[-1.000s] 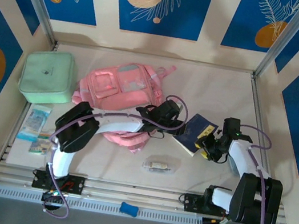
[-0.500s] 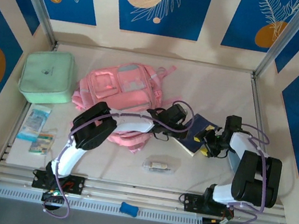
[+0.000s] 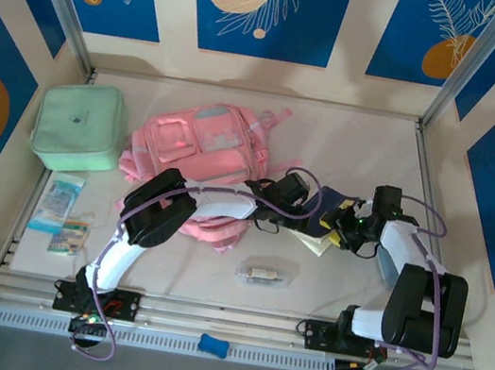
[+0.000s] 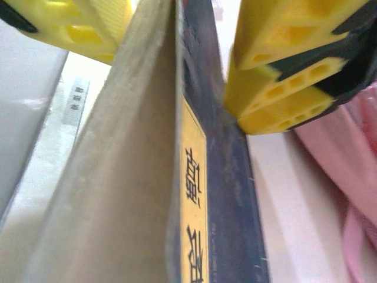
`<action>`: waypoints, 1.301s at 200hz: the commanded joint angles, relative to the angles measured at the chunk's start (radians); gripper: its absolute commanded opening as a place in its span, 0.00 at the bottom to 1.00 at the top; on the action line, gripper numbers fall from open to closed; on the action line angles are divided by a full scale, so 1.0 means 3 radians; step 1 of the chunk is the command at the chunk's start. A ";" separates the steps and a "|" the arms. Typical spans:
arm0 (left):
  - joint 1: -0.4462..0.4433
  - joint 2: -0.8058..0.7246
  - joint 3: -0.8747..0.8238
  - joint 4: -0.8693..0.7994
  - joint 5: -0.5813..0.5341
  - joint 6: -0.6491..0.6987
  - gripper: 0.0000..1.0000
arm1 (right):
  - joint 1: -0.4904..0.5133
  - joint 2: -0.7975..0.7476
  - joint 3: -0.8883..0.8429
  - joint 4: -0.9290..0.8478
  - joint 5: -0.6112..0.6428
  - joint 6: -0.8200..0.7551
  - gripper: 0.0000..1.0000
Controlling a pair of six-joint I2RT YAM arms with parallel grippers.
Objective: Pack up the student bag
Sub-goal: Pick up the book from the middle-right of the table.
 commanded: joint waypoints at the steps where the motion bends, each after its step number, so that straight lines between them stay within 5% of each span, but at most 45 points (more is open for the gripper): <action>1: -0.0012 0.0022 -0.0147 -0.0100 -0.0069 0.0037 0.37 | 0.0047 -0.0148 0.0123 -0.0151 -0.0148 -0.0057 0.42; 132: -0.0017 0.0000 -0.0246 -0.0048 -0.0055 0.0034 0.37 | -0.0047 -0.0301 0.0102 -0.0311 -0.0097 -0.0162 0.22; 178: -0.0012 -0.0099 -0.0187 -0.0101 -0.0035 0.0071 0.37 | -0.0084 -0.0246 0.0148 -0.0312 -0.0178 -0.0186 0.06; 217: 0.0061 -0.0636 -0.0322 -0.0098 -0.0034 0.0113 0.49 | -0.0101 -0.0493 0.0276 -0.0484 -0.0229 -0.0193 0.00; 260: 0.0355 -0.1609 -0.1192 0.0364 0.0122 -0.0225 0.65 | -0.0042 -0.0807 0.0578 -0.0727 -0.0481 -0.0156 0.00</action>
